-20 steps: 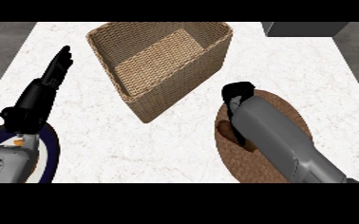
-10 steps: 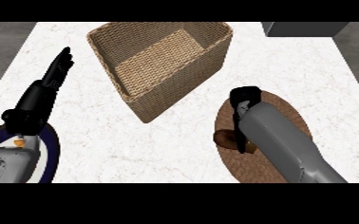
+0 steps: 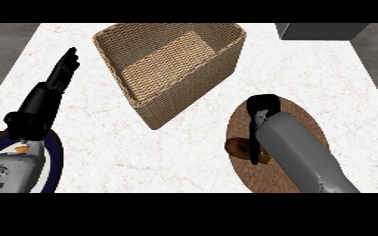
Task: Pick the sweet potato from the placemat and place it in the basket
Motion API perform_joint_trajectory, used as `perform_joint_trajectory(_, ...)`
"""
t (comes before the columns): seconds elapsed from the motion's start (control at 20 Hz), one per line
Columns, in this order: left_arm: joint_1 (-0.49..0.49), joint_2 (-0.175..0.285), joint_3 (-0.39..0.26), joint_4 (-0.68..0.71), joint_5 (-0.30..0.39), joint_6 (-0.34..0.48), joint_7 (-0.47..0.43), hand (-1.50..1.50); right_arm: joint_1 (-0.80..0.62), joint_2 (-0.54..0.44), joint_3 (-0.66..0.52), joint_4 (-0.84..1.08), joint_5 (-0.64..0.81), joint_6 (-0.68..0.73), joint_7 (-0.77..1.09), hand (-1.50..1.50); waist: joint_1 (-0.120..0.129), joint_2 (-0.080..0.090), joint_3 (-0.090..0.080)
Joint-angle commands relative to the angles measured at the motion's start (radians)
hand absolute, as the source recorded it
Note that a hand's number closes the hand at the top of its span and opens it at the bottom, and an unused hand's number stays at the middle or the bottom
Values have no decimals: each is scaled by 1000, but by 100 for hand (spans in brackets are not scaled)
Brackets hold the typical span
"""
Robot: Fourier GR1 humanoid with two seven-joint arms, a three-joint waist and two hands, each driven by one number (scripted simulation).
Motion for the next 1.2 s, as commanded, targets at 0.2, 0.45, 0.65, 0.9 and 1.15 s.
perform_joint_trajectory(0.2,-33,-29,21,11,-44,-9,12,0,-15,28,-35,108,97,-18,-42,150,3,11,3)
perform_joint_trajectory(0.45,-31,19,78,-17,19,-92,51,0,82,-15,18,17,156,-39,-116,150,-1,8,3)
perform_joint_trajectory(0.65,-16,-42,45,12,-28,-56,3,0,21,-30,35,119,225,-109,-242,150,7,10,4)
perform_joint_trajectory(0.9,2,-15,81,42,-23,-58,-21,0,146,31,-102,-91,240,-341,68,150,-36,-4,4)
perform_joint_trajectory(1.15,51,-23,93,32,-38,-22,-24,0,253,80,-212,-271,300,-595,286,150,-89,-25,3)
